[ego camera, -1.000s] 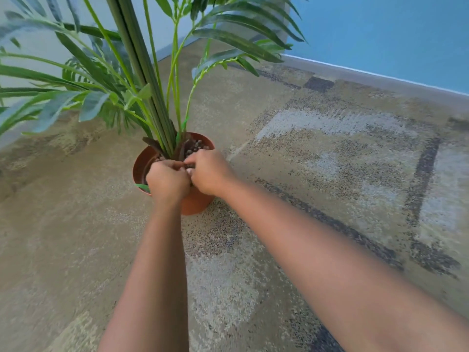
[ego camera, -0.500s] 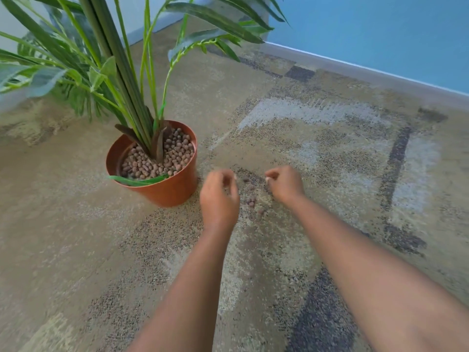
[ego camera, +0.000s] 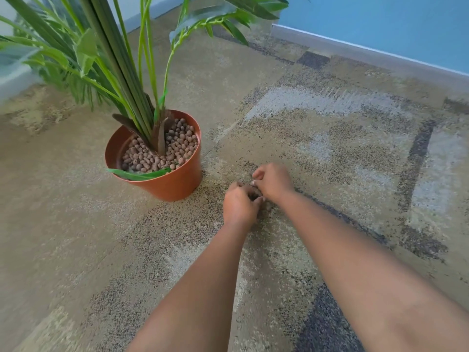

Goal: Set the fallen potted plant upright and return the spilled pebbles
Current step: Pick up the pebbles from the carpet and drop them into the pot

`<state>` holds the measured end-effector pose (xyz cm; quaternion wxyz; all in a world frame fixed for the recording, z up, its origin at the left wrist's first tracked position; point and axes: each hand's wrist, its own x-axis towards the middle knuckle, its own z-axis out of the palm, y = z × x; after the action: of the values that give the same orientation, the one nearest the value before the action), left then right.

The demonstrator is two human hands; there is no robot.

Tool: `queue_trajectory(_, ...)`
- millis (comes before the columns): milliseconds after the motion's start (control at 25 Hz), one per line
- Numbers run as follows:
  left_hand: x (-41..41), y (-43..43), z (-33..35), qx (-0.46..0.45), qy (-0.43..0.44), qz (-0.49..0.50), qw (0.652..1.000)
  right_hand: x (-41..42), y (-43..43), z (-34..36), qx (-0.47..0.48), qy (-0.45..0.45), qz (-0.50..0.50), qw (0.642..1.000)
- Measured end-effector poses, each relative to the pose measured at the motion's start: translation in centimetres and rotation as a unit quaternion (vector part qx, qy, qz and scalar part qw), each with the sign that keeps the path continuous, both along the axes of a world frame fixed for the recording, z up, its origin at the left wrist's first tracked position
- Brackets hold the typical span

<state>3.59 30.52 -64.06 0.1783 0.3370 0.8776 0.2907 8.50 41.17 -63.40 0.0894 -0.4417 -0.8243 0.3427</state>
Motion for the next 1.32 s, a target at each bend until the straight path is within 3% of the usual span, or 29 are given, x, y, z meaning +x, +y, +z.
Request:
queue_trajectory(200,0.1,0.0,-0.9,0.021,0.001,0.008,1.000,-0.9,0.8,-0.3,0.027,0.008,-0.025,0.999)
queue_trajectory(400,0.5,-0.7,-0.7,0.043,0.048,-0.035,0.997,-1.5,0.7,0.3,0.086,-0.078,0.127,0.985)
queue_trajectory(560,0.4,-0.8,-0.2,0.020,0.043,-0.094,0.994,1.0,0.3,1.0,0.039,-0.036,0.081,0.995)
queue_trajectory(680,0.1,-1.1,-0.1,0.005,0.053,-0.119,0.991,5.0,-0.8,0.5,-0.007,-0.060,0.072,0.996)
queue_trajectory(1000,0.9,-3.0,-0.7,0.046,-0.014,0.044,0.998,6.6,-5.0,0.0,0.044,-0.035,0.036,0.998)
queue_trajectory(1320,0.4,-4.0,-1.0,0.066,-0.050,0.099,0.992,4.3,-7.1,0.5,0.128,-0.049,-0.011,0.990)
